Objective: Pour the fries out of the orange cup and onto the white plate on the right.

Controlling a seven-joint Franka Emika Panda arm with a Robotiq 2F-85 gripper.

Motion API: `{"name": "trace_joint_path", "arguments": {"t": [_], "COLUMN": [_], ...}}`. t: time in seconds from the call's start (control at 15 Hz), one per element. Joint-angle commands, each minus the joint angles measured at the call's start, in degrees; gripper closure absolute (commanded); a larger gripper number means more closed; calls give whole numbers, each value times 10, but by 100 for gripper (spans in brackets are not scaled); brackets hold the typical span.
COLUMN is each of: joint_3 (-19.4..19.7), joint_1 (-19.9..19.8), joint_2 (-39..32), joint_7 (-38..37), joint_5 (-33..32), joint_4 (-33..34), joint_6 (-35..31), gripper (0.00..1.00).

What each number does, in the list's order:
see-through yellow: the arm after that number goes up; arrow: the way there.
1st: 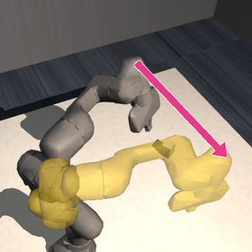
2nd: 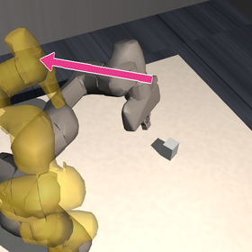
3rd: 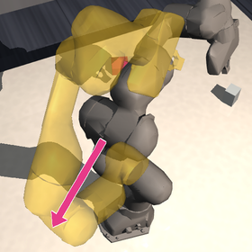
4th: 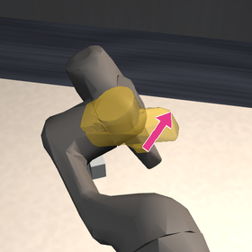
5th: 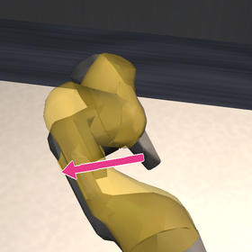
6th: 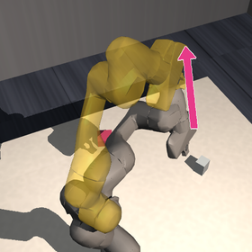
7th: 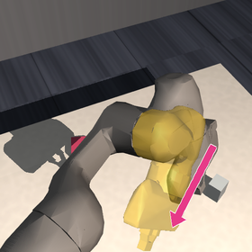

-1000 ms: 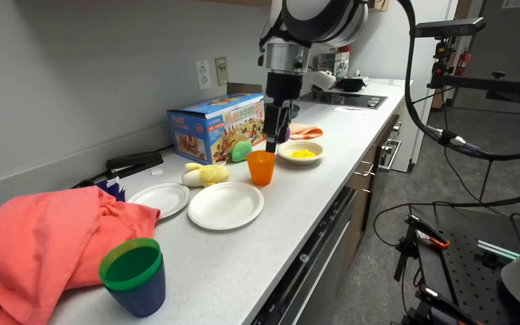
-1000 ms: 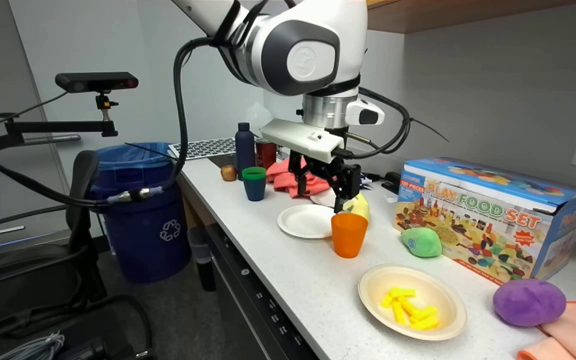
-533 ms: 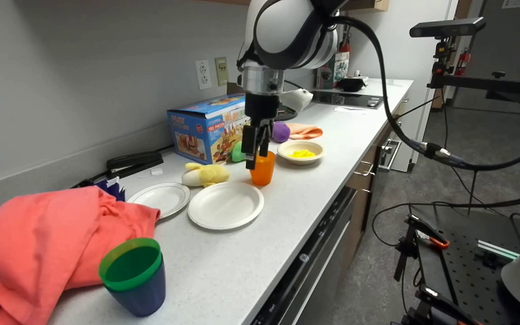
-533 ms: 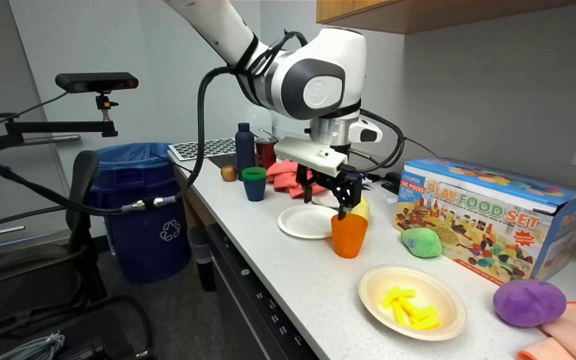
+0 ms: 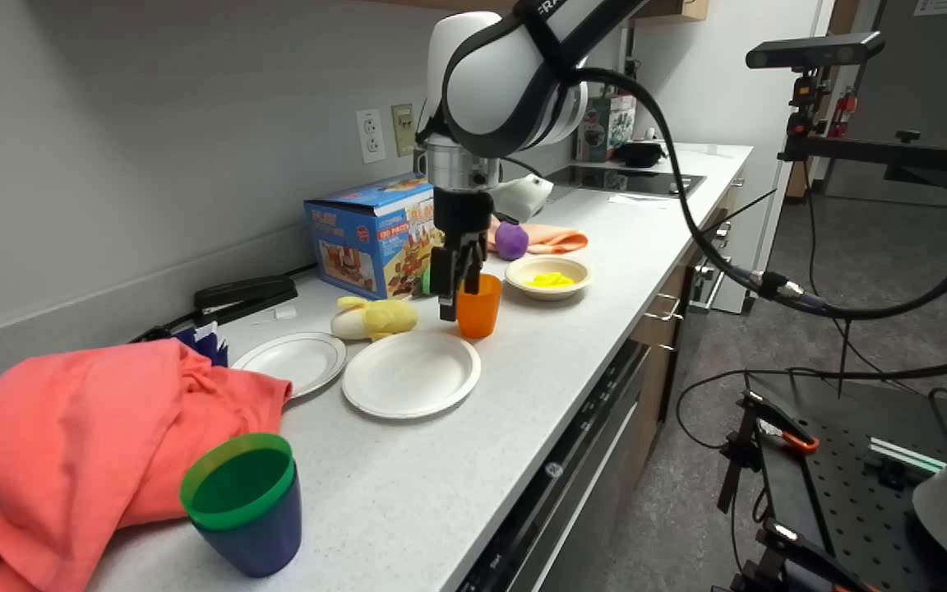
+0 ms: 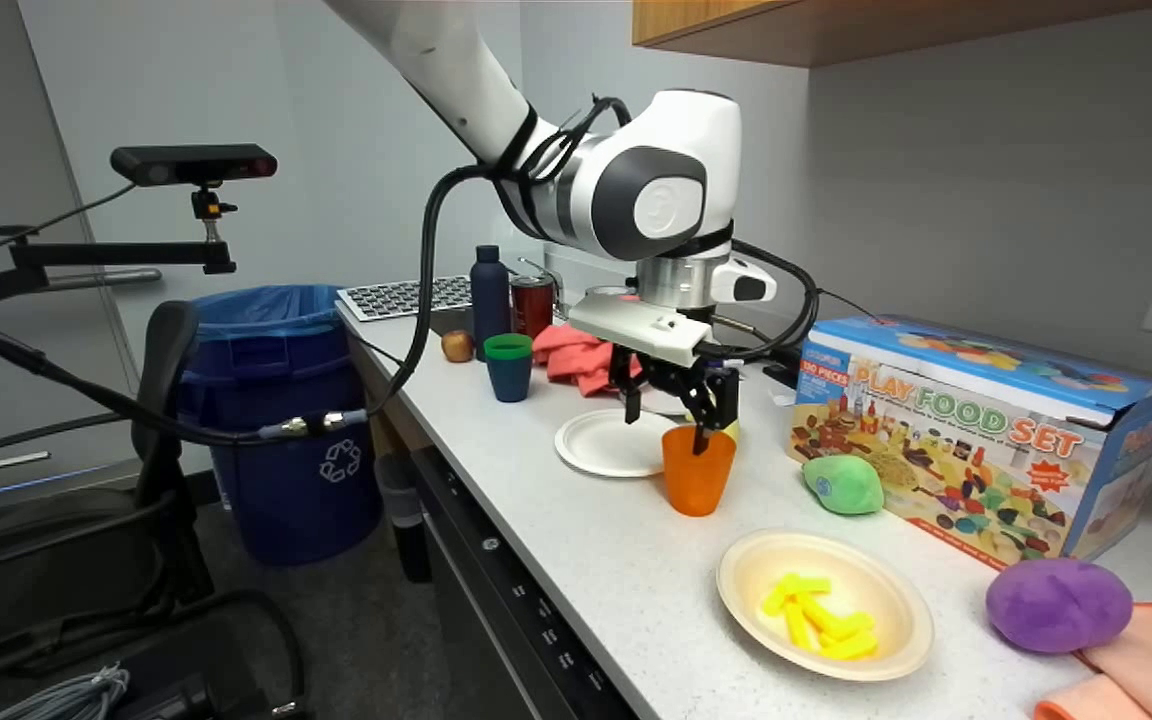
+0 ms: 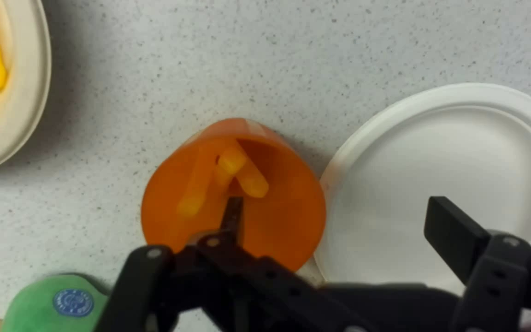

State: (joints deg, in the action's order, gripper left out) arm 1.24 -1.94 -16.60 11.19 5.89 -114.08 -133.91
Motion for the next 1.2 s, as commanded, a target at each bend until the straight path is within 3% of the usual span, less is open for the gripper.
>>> {"name": "trace_joint_path", "arguments": {"t": [0.0,0.07,0.13,0.73,0.8,1.13], "joint_3": [-7,-10,-12,-5,-3,2], "joint_1": [-5,-6,-6,-8,-9,-11], "joint_2": [-15,-12,-8,15,15,20], "joint_7": [-6,-3,0,-7,-8,-12], "joint_5": [-4,1,4,-11,-13,-26], "joint_4": [18,16,15,15,15,15], "joint_6": [5,7,8,13,15,17], "gripper": [0,25,26,95,100,99]}}
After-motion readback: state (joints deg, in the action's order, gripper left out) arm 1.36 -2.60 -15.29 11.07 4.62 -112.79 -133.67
